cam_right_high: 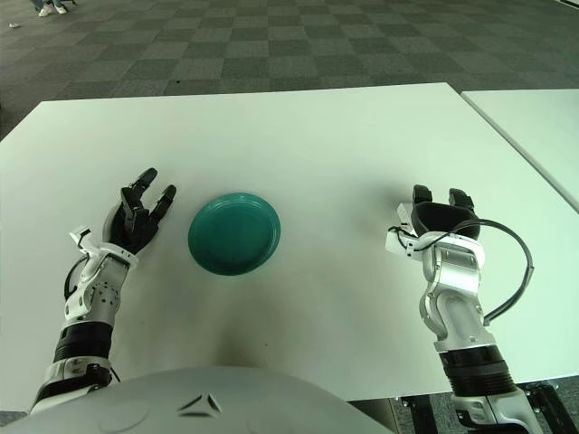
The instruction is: Put the charger into the plate.
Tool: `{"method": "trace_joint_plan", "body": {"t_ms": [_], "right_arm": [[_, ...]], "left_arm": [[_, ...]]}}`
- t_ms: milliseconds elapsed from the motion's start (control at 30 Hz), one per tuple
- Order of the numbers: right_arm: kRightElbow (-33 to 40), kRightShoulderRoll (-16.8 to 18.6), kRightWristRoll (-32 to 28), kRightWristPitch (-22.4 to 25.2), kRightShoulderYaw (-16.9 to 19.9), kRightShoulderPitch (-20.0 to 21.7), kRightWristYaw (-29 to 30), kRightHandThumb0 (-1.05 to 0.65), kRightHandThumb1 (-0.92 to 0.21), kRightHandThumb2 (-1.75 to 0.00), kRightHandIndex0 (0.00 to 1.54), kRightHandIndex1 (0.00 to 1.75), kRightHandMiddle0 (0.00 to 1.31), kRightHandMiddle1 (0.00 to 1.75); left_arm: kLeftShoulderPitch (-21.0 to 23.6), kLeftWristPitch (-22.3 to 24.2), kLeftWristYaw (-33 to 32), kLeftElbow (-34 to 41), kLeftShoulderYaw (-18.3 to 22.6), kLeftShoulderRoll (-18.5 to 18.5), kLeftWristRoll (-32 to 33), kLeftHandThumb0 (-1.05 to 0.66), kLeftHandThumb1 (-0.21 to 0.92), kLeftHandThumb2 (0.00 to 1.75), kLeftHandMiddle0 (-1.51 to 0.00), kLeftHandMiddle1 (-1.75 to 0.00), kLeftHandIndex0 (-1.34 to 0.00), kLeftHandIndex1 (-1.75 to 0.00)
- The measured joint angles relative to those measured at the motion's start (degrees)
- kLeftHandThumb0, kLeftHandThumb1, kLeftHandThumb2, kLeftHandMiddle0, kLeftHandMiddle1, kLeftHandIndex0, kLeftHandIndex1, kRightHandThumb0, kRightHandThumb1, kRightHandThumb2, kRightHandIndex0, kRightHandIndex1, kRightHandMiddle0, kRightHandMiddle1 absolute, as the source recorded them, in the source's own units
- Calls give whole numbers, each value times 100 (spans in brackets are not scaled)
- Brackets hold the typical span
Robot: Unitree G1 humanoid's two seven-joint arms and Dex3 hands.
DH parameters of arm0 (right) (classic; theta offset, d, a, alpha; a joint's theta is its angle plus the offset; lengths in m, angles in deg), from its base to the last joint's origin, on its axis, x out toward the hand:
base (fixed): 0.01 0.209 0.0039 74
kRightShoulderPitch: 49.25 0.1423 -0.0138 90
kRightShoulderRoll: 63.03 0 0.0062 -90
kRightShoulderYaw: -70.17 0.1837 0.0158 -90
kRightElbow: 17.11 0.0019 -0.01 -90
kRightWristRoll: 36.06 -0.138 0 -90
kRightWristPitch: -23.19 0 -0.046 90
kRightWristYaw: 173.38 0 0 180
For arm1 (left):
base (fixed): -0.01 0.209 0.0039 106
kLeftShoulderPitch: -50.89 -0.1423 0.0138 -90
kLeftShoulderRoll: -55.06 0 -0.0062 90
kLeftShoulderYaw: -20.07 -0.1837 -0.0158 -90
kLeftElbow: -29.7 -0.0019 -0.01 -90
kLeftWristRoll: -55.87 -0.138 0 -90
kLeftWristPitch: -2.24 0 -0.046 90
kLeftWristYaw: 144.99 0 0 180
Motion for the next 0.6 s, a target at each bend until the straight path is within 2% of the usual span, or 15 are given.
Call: {"method": "trace_joint_plan", "body": {"t_ms": [600], "right_arm": [[-477, -108, -495, -77, -142, 21, 270, -105, -92, -95, 3, 1, 0, 0]], "left_arm": [[-2, 165, -4, 64, 62, -9, 30, -82, 92, 93, -33, 0, 0, -63]]}}
